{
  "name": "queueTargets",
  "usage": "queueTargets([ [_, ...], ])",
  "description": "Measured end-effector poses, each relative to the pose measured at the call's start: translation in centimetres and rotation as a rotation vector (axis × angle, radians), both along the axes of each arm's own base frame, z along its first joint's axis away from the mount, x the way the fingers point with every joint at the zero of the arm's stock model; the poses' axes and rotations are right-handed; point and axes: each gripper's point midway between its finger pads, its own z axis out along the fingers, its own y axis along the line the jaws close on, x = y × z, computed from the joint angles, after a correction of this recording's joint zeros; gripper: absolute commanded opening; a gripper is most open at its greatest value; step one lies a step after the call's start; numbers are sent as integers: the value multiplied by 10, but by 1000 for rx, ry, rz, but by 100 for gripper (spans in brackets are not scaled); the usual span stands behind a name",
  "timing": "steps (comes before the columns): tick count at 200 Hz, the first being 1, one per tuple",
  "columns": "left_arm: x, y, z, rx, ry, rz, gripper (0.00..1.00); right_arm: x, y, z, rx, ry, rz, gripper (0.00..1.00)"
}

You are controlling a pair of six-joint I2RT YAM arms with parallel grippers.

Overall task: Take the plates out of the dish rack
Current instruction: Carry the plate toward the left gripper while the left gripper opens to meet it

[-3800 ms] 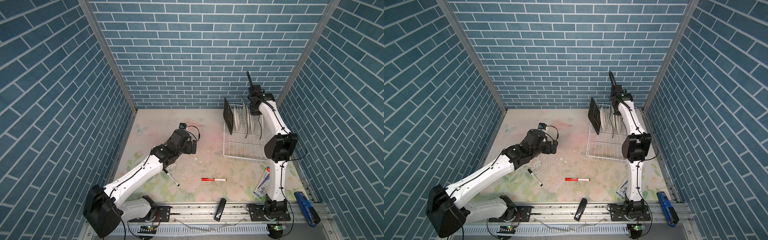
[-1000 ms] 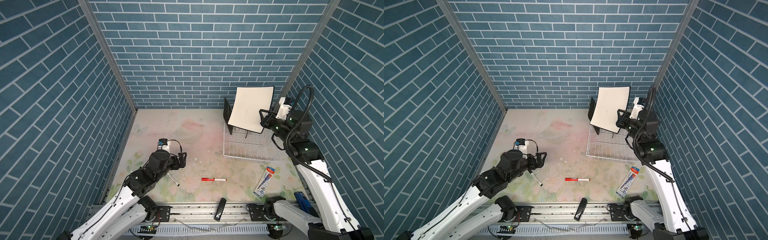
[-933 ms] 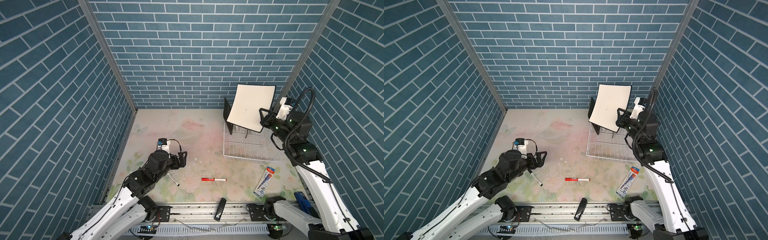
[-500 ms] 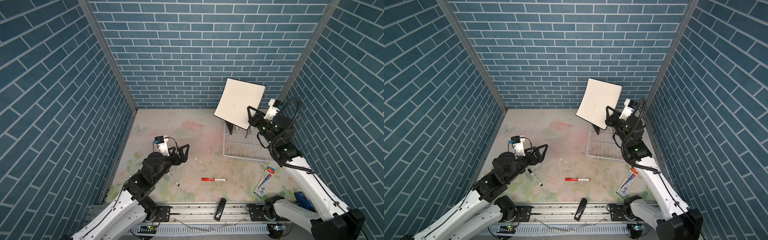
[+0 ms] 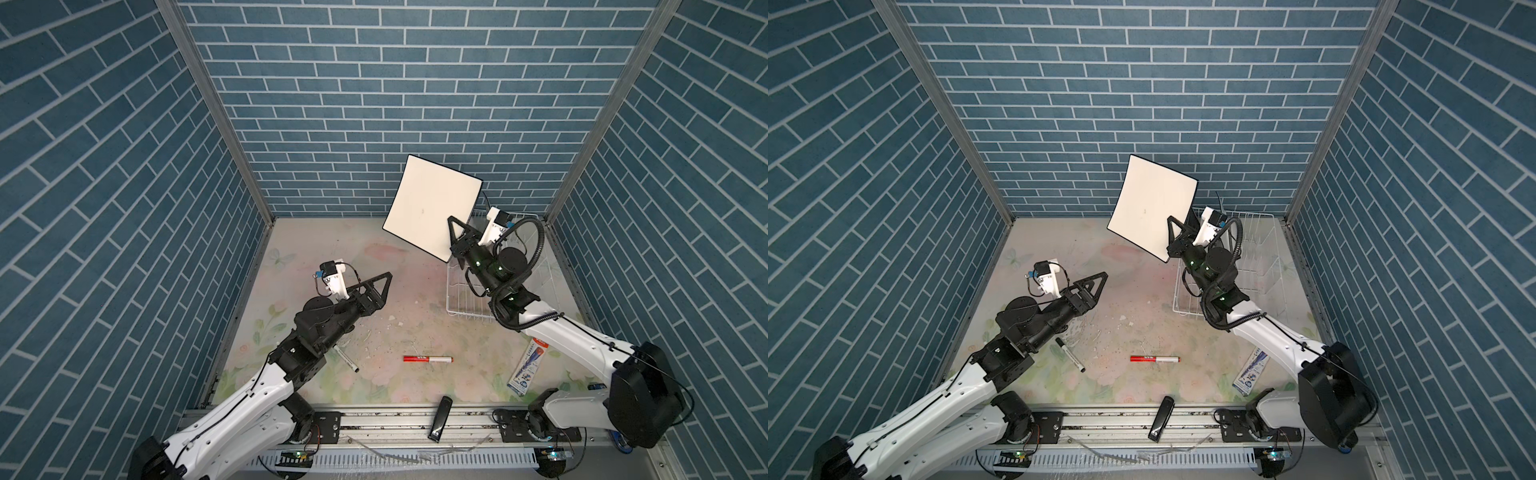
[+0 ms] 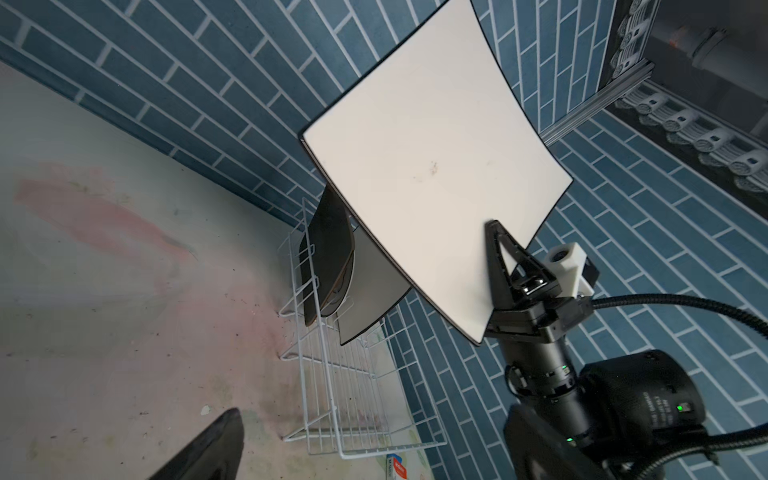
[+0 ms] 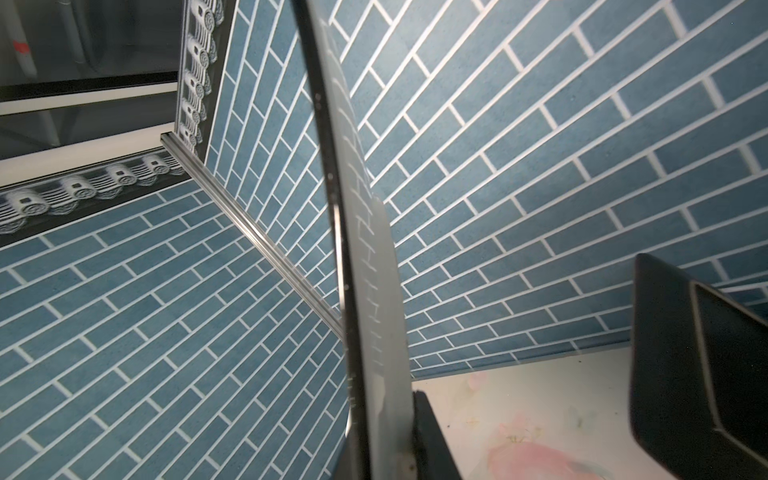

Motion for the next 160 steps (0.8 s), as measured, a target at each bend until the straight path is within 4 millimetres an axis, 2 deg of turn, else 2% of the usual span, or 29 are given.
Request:
queueTargets([
  [27, 9, -7, 14, -127, 5, -25, 99, -1, 23, -12, 19, -3, 15, 0],
  [45, 18, -11, 15, -201, 31, -39, 98, -3, 28, -17, 28, 23, 8, 0],
  [73, 28, -15, 13, -267, 73, -52, 98, -1, 22, -23, 69, 90, -56, 0],
  [103, 32, -15, 19, -312, 77, -54, 98, -3, 8, -36, 101, 206, -148, 0],
  [128, 39, -16, 26, -354, 77, -51, 97, -7, -2, -33, 186, 252, -197, 0],
  [160, 51, -22, 15, -394, 122, -46, 95, -13, -1, -27, 309, 289, -182, 0],
])
